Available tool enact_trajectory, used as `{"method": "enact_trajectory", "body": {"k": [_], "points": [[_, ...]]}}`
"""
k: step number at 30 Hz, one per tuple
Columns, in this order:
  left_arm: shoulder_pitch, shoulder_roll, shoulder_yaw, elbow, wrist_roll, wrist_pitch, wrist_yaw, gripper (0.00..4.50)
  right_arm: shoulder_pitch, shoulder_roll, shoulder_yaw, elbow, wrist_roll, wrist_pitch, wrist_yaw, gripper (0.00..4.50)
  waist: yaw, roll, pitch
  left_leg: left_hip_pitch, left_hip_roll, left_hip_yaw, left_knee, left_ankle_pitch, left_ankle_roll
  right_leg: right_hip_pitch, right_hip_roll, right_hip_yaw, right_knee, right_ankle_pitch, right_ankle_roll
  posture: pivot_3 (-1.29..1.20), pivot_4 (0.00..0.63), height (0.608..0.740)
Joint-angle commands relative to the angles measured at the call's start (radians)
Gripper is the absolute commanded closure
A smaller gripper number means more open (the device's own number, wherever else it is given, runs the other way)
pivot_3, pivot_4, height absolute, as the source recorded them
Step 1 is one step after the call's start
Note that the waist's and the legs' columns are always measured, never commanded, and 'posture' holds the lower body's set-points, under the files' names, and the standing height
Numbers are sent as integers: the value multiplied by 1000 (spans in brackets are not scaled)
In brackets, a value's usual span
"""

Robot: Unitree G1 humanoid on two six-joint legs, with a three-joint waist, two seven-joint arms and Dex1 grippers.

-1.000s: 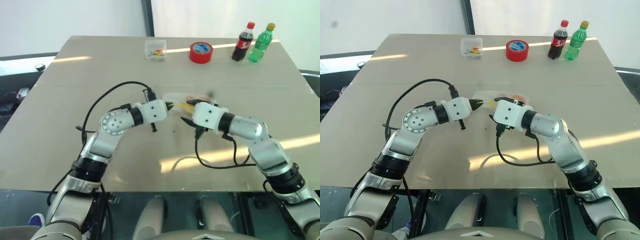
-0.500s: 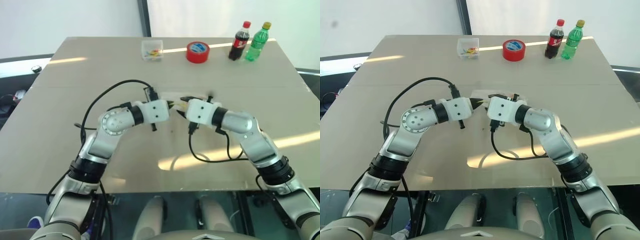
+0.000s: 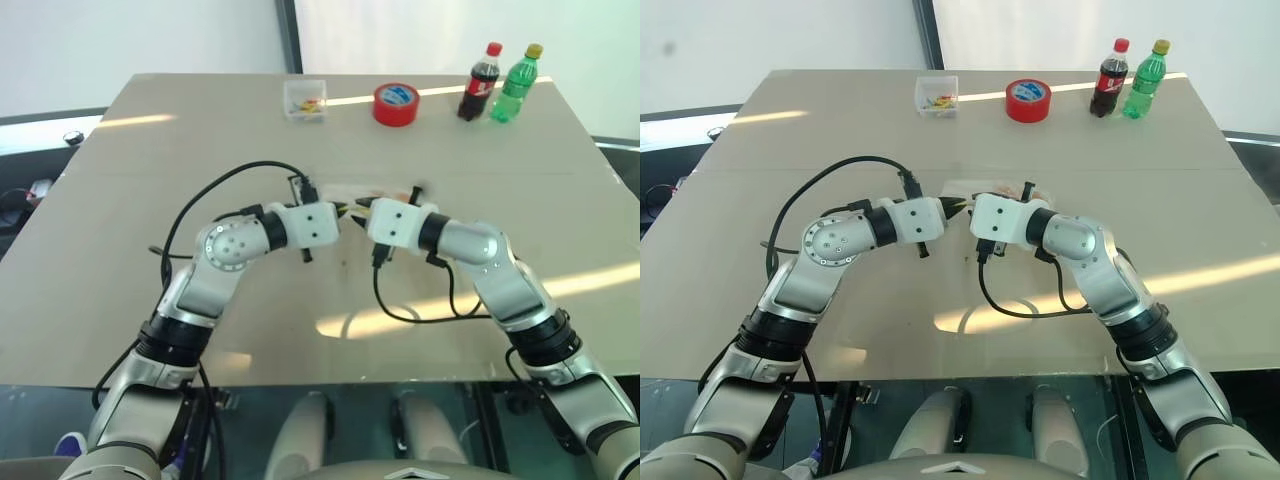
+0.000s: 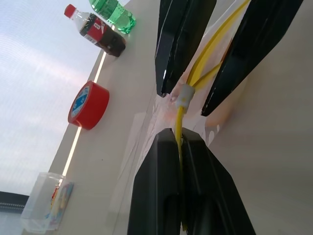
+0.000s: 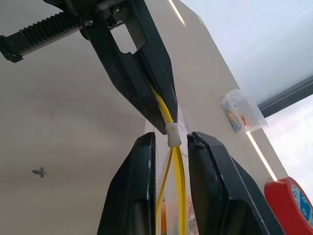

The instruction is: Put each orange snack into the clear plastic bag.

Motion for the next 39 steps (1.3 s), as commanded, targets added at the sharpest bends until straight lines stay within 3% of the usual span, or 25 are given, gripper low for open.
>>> {"method": "enact_trajectory", "body": {"k": [1,9,12,24,39], "points": [[-6,1,2,-43,0,-20,8,4500,-30,2,-12,-13,-5,-28,-1,3521,0,0,0,0,0,0,0,0,0,0,0,0,0,0,0,0,150,740],[-1,2,4,-52,1,-17,8,4500,-31,6,-13,-6,-5,-39,3,3521,0,0,0,0,0,0,0,0,0,0,0,0,0,0,0,0,150,740],[2,3,6,-56,1,-13,8,4500,-35,9,-15,-7,-3,-38,4,4424,0,0,0,0,0,0,0,0,0,0,0,0,0,0,0,0,150,740],[4,-5,28,-57,-21,5,19,4500,-18,-11,-26,-2,-16,-41,0,4424,0,0,0,0,0,0,0,0,0,0,0,0,0,0,0,0,150,740],[4,45,90,13,-44,40,47,4500,210,-259,-210,-49,-44,18,-56,4424,1,0,0,0,0,0,0,-1,2,0,0,0,0,0,0,0,150,740]]}}
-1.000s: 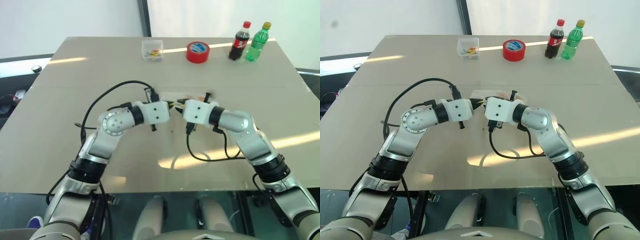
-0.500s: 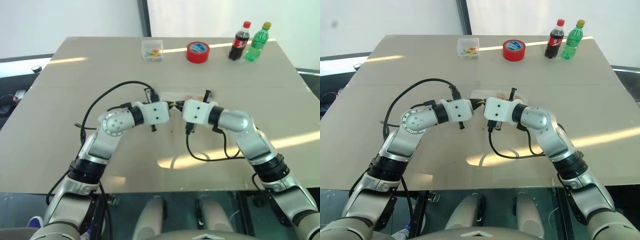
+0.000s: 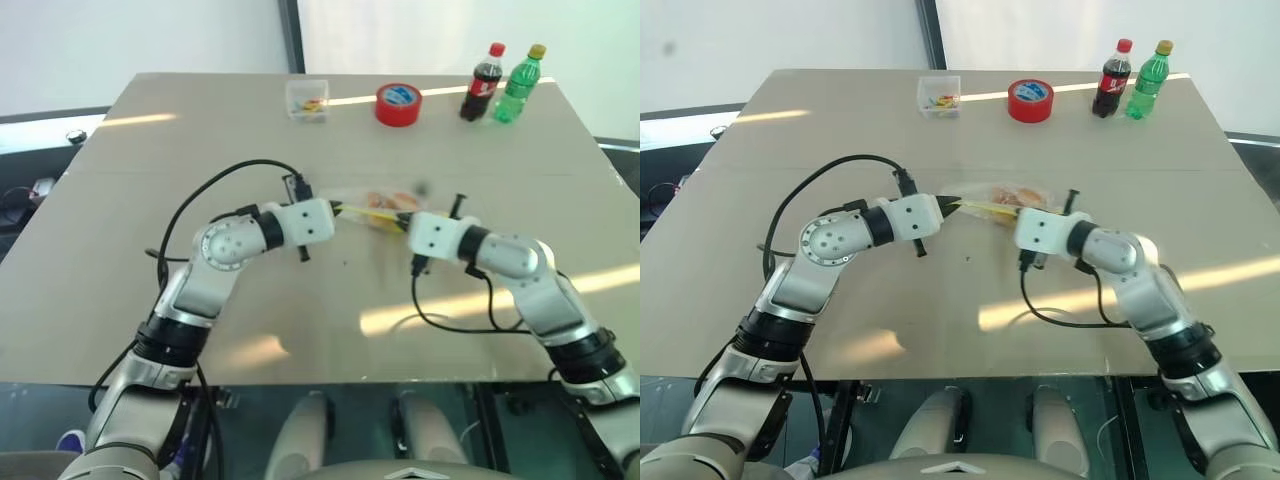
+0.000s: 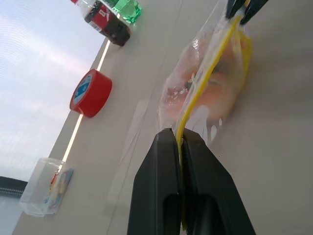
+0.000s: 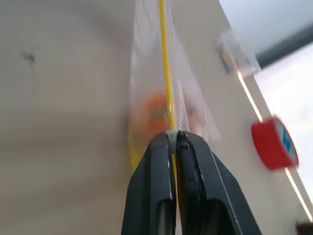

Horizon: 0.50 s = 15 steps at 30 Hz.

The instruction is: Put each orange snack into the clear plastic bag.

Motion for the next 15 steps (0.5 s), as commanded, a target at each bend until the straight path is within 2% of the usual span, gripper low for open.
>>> {"method": "enact_trajectory", "body": {"k": [1,9,13,15], "points": [[1,34,79,2,-18,4,32,4500,46,-69,-114,-16,-24,40,-36,4424,-2,0,0,0,0,1,0,0,0,0,0,0,0,0,0,0,150,740],[-4,45,77,23,-38,-3,40,4500,63,-135,-183,-17,-1,29,-49,4424,-2,0,0,0,0,1,0,0,0,0,0,1,0,0,0,0,150,740],[-49,25,95,55,-69,20,65,4500,9,-117,-206,-12,26,38,-66,4424,-2,0,0,0,1,1,0,0,0,0,0,1,0,0,0,0,150,740],[-115,4,100,122,-53,21,125,4500,-70,-115,-208,47,14,9,-101,4424,-1,0,0,0,0,1,0,0,0,0,0,0,0,0,0,0,150,740]]}}
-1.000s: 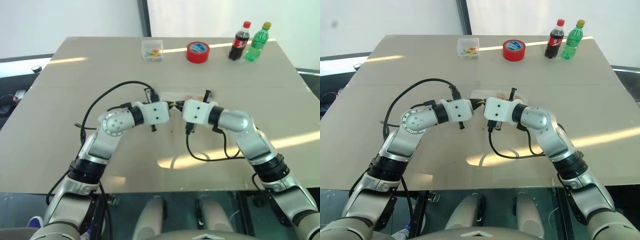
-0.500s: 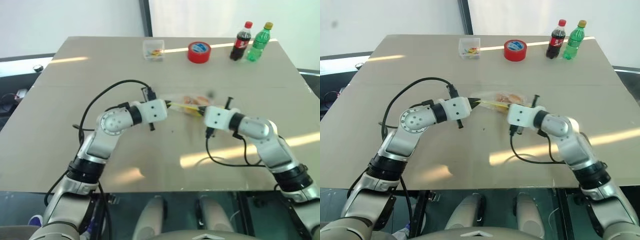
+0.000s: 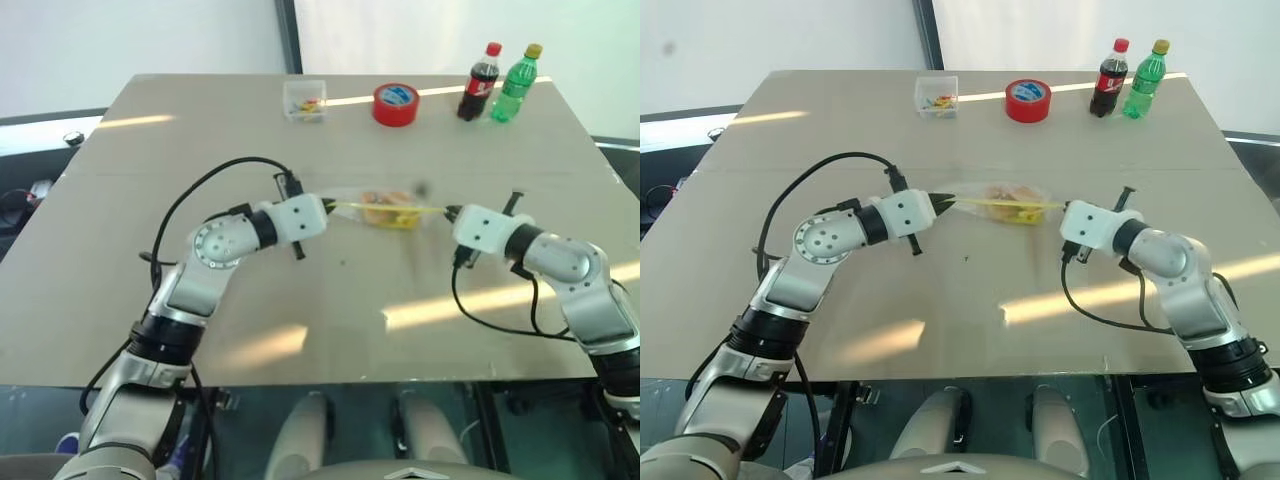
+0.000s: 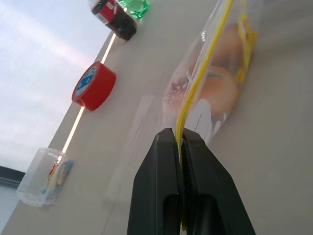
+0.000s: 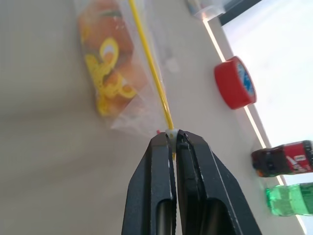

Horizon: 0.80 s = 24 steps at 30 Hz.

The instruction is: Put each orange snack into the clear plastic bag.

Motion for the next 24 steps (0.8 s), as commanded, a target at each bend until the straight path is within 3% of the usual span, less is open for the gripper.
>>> {"method": "enact_trajectory", "body": {"k": [1,7,11,15,19,23,24], "points": [[-112,-14,89,100,18,12,118,4500,-119,-13,-86,94,-22,-20,-83,4424,0,0,0,0,0,0,0,0,0,0,0,0,0,0,0,0,150,740],[-294,-50,67,351,70,-62,257,4500,-304,-9,-72,313,-69,-118,-213,4424,0,0,0,-1,-1,0,0,1,-2,0,0,0,-1,0,0,0,150,740],[-323,-49,63,399,76,-128,293,4500,-318,-14,-92,320,-74,-143,-251,4424,-1,0,0,-3,-1,2,-2,2,-4,-3,-1,2,-2,0,0,0,150,740],[-218,-39,61,279,-16,-153,164,4500,-184,-19,-119,176,3,-116,-175,4424,-1,0,0,-4,-1,3,-2,2,-4,-5,-1,3,-1,0,0,0,150,740],[26,11,13,66,-66,-150,28,4500,82,3,-101,-83,109,-4,-61,4424,-4,0,0,-4,2,4,-4,2,-4,-6,-1,5,-1,0,0,0,150,740],[138,23,2,-15,-101,-111,-49,4500,207,4,-70,-160,124,52,-13,4424,0,1,0,-2,2,4,-1,0,1,-5,-1,5,2,0,0,0,150,740],[157,28,3,-37,-131,-77,-84,3851,223,10,-74,-169,128,60,-14,4500,1,1,0,-1,1,3,-1,0,1,-3,-1,4,2,0,0,0,150,740]]}}
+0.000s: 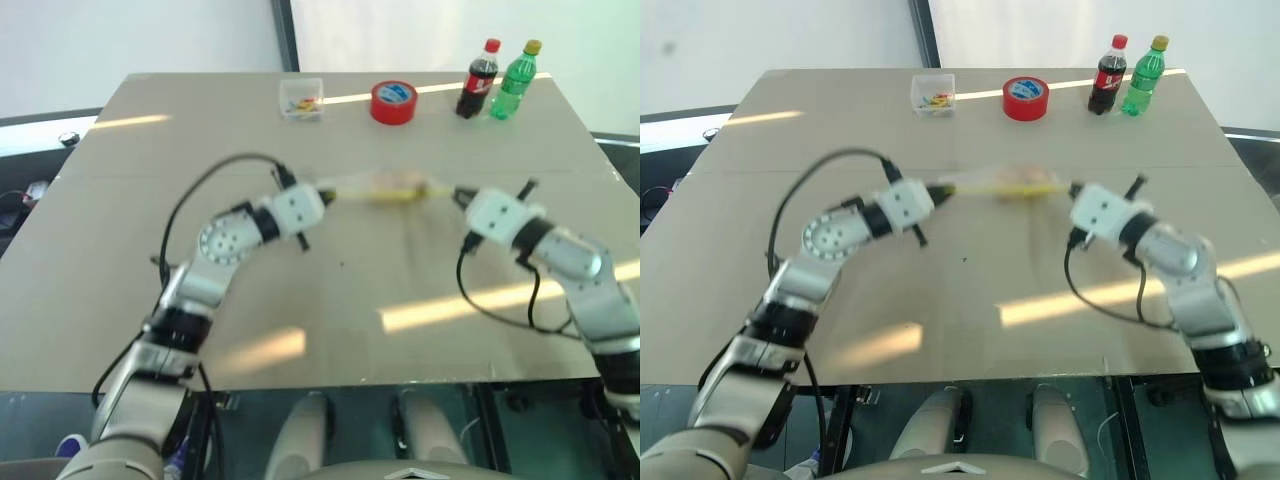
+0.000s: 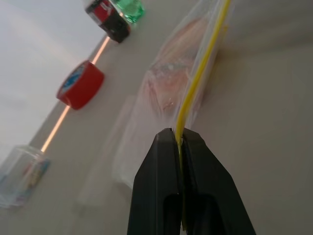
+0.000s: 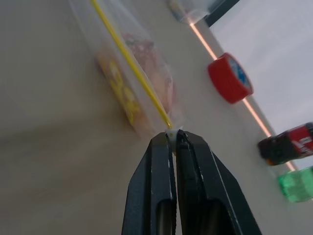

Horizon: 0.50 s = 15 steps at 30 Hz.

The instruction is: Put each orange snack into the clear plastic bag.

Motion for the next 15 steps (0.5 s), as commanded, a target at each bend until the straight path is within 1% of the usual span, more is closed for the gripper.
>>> {"method": "enact_trajectory", "body": {"k": [1,2,3,4,5,6,7,10,11,15], "points": [[41,30,33,-104,-90,81,-89,3575,42,0,-45,-73,26,49,9,3822,1,0,0,3,0,-2,0,0,0,4,0,-2,0,0,0,0,150,740],[51,34,39,-119,-109,101,-107,3298,49,3,-55,-79,33,58,7,3612,3,1,0,7,0,-3,0,0,0,9,0,-3,-1,0,0,0,150,740],[58,37,49,-131,-124,120,-117,2946,58,0,-61,-85,40,64,12,3302,3,1,0,15,0,-2,-1,0,0,17,0,-3,-2,-1,0,0,150,740],[70,43,61,-140,-146,144,-132,2490,70,-2,-74,-92,53,74,17,2799,3,1,0,16,0,-2,-1,0,0,18,0,-3,-3,-1,0,0,150,740],[85,47,84,-150,-180,180,-141,2316,85,-4,-94,-101,74,84,24,2629,3,0,0,16,0,-2,-1,0,0,18,0,-3,-3,-1,0,0,150,740],[98,49,107,-158,-214,220,-148,1926,99,-10,-112,-108,88,91,30,2209,2,0,0,16,0,-2,-1,0,0,18,0,-3,-3,-1,0,0,150,740],[117,59,134,-170,-249,263,-159,1381,122,-19,-137,-115,102,95,39,1690,2,0,0,16,1,-2,-1,0,0,18,0,-3,-3,-1,0,0,150,740],[170,92,209,-210,-351,388,-190,4,193,-31,-236,-153,180,124,71,257,2,0,0,16,1,-2,-2,0,0,18,0,-2,-4,-1,0,0,150,740],[187,104,230,-227,-379,422,-201,0,217,-38,-267,-165,203,132,84,60,1,0,0,16,1,-2,-2,-1,1,18,0,-2,-4,-1,0,0,150,740],[255,146,370,-287,-520,557,-216,0,357,-66,-448,-221,343,191,169,60,5,0,0,17,2,-2,-2,-1,1,19,0,-2,-5,-1,0,0,150,740]]}}
